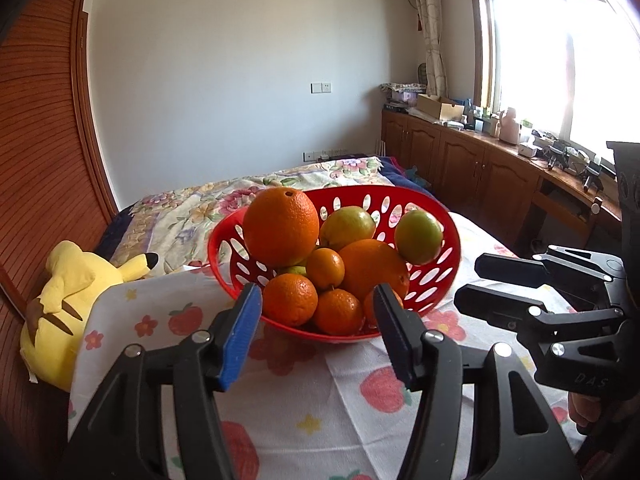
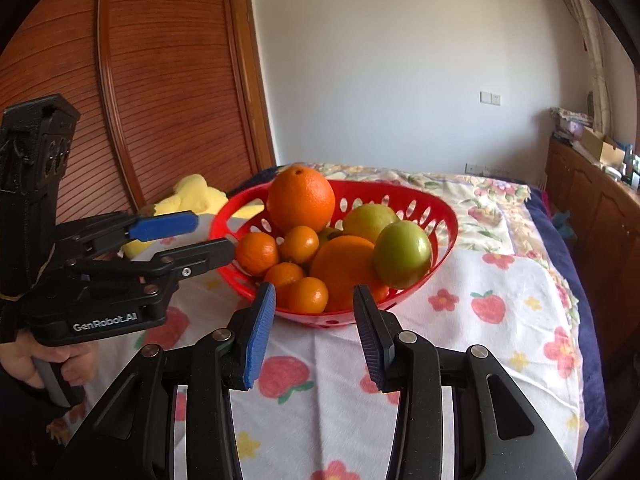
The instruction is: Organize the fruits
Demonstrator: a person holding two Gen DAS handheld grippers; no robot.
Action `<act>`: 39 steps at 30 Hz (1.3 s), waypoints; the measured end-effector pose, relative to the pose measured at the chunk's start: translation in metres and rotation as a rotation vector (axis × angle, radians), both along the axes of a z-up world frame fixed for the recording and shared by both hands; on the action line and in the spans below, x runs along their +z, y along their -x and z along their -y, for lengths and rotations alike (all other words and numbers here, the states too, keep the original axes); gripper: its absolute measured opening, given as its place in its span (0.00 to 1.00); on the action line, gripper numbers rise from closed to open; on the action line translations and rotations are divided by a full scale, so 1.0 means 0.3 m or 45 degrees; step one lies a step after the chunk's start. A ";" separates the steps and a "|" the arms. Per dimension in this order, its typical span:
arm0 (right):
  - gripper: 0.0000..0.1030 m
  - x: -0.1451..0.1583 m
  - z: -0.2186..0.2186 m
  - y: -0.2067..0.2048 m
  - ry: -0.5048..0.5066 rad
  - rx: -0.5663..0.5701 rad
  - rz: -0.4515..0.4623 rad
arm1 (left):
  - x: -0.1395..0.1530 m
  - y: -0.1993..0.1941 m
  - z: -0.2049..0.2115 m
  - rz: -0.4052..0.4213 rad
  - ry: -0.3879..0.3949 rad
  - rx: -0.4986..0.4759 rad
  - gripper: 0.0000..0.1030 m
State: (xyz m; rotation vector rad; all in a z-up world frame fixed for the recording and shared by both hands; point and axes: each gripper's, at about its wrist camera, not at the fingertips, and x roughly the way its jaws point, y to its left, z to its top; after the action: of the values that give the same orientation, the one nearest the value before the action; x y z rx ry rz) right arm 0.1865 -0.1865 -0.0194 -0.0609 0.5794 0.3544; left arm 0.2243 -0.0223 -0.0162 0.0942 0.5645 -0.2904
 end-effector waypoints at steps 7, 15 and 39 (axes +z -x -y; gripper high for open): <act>0.48 0.065 -0.005 0.089 0.000 -0.055 0.066 | 0.058 0.123 -0.014 0.083 -0.003 0.017 0.70; 0.60 0.117 -0.004 0.183 0.001 -0.145 0.136 | 0.120 0.254 -0.036 0.155 0.019 0.046 0.94; 0.85 0.205 0.010 0.421 0.003 -0.288 0.285 | 0.183 0.508 -0.092 0.211 0.053 0.189 0.98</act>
State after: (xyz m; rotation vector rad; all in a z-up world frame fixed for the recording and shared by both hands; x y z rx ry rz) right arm 0.0602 -0.1895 0.0421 -0.0360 0.3605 0.1241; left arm 0.0718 0.0052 0.0387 0.0352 0.3981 -0.1478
